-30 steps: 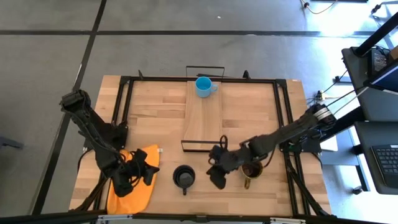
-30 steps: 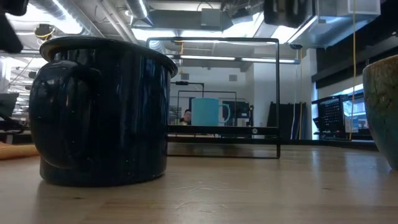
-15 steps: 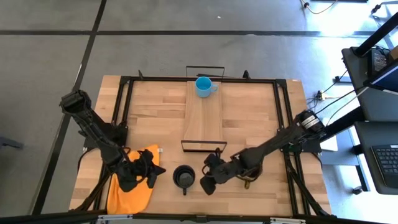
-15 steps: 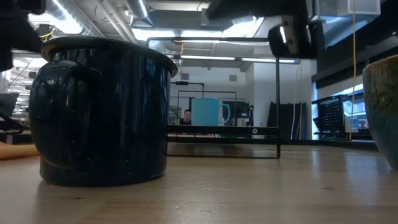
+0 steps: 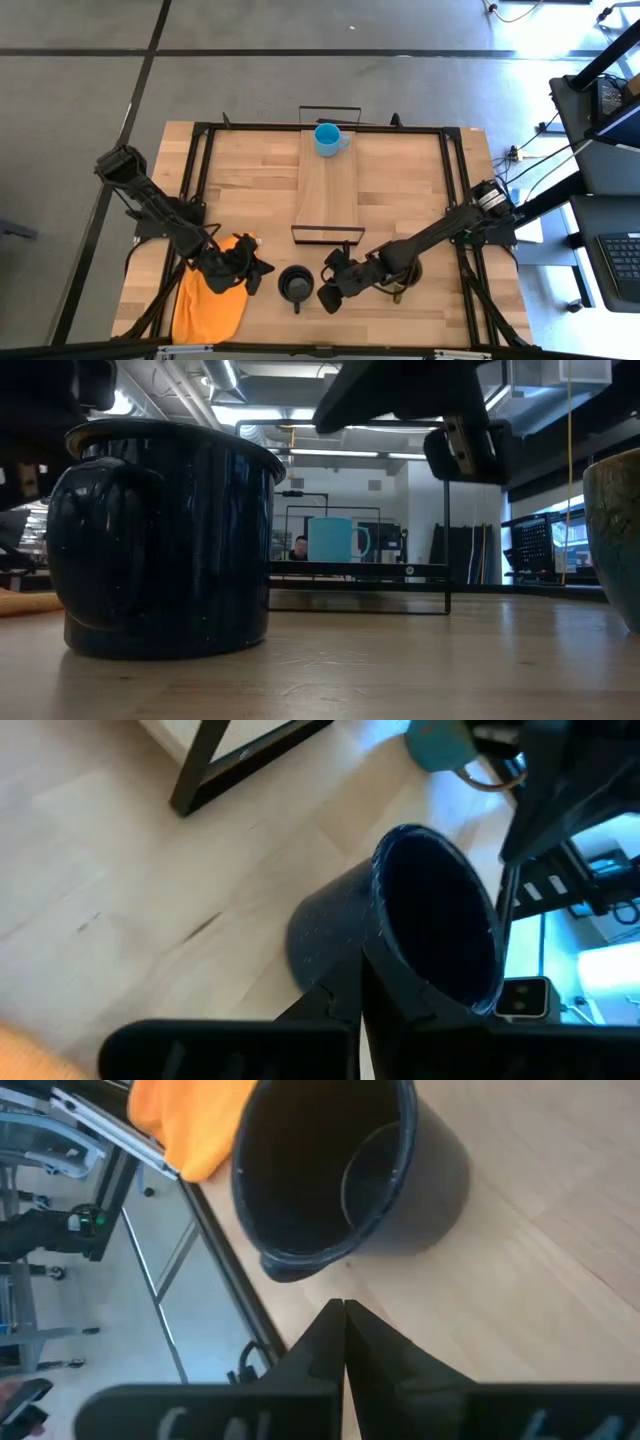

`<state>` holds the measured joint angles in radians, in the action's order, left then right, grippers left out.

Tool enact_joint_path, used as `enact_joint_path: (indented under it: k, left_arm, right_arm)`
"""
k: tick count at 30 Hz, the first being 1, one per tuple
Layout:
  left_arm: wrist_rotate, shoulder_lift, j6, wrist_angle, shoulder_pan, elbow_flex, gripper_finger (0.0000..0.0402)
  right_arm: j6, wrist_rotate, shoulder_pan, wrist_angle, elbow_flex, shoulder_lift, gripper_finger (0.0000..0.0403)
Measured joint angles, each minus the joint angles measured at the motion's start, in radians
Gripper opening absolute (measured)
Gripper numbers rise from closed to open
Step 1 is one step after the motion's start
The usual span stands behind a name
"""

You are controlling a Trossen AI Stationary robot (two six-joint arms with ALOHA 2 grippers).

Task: Stack small to large cups/mugs on shelf
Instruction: Put the dark blue mug on the shelf

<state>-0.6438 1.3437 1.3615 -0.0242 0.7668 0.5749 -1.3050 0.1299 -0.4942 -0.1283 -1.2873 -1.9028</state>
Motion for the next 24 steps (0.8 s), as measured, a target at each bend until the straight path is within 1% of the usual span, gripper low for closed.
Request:
enact_joint_path:
  k: [9,15,18,21,24]
  left_arm:
    - [0.06,0.0,-0.054,-0.027,-0.065,-0.001,0.0008]
    - [0.067,0.01,-0.089,-0.096,-0.087,-0.001,0.0008]
    - [0.072,0.029,-0.091,-0.129,-0.091,-0.001,0.0008]
    - [0.101,0.069,-0.09,-0.171,-0.089,-0.001,0.0008]
    - [0.124,0.118,-0.088,-0.245,-0.084,0.0,0.0008]
  right_arm:
    - [0.001,0.001,0.0,0.041,0.0,-0.037,0.0012]
    - [0.014,0.007,0.0,0.035,0.001,-0.038,0.0012]
    - [0.02,0.007,0.002,0.036,0.001,-0.041,0.0012]
    - [0.023,0.008,0.002,0.044,0.001,-0.041,0.0012]
    - [0.026,0.009,0.005,0.043,0.001,-0.041,0.0012]
